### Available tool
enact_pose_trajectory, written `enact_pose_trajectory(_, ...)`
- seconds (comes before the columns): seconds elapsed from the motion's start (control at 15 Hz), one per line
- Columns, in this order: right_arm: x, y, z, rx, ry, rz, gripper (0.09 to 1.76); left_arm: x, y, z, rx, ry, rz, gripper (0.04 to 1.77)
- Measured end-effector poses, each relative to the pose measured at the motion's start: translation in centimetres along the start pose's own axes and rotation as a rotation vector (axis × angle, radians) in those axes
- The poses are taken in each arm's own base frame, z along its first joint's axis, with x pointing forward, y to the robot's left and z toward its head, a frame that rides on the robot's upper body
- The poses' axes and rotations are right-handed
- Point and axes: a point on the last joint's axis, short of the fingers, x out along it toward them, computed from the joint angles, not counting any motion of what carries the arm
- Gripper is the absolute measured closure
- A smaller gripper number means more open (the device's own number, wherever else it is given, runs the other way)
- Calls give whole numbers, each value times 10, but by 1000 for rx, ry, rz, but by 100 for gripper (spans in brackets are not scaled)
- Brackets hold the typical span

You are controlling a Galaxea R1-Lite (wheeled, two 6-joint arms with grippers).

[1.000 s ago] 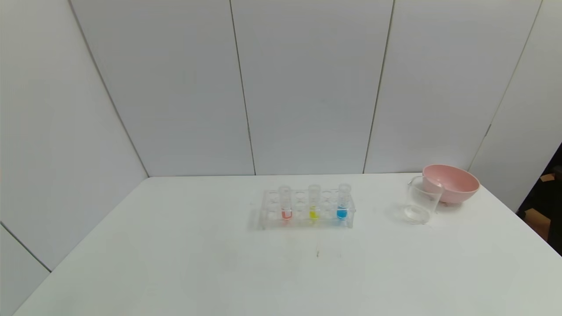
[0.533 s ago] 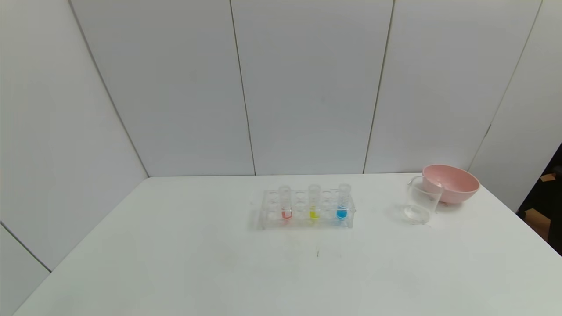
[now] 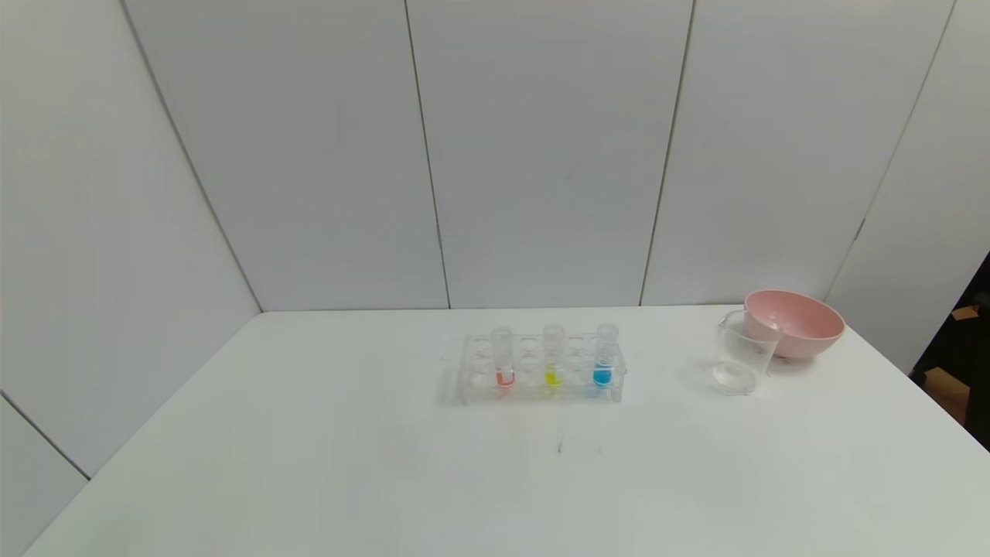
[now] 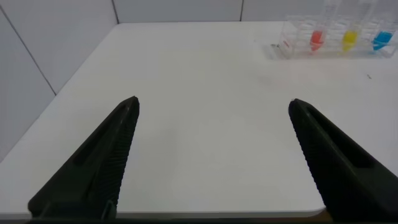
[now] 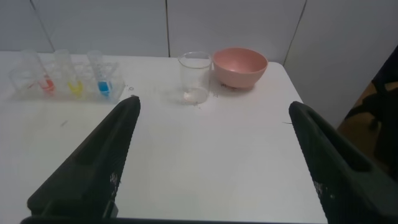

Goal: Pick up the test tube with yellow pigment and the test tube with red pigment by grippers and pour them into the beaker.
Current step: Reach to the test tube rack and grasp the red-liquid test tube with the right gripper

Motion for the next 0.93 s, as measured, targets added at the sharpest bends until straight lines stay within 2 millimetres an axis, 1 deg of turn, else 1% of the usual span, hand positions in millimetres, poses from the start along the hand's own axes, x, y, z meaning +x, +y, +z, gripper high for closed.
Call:
enact_pose_trajectory(0.2, 30, 1, 10, -18, 72, 14, 14, 0, 0, 0, 0, 0, 0, 9)
enact_pose_trajectory(0.4, 58, 3, 25, -11, 114, 29, 14, 0, 0, 0, 0, 0, 0, 9)
enact_pose_trajectory(0.6, 83, 12, 36, -9, 155, 66, 14, 0, 0, 0, 0, 1, 0, 9)
enact_pose_trajectory(0.73, 96, 29, 37, 2, 191, 87, 14, 0, 0, 0, 0, 0, 0, 9)
enact_pose_trajectory(0.87, 106, 55, 36, 28, 220, 117, 14, 0, 0, 0, 0, 1, 0, 9)
enact_pose_trajectory(0.93, 111, 71, 35, 40, 238, 133, 14, 0, 0, 0, 0, 0, 0, 9)
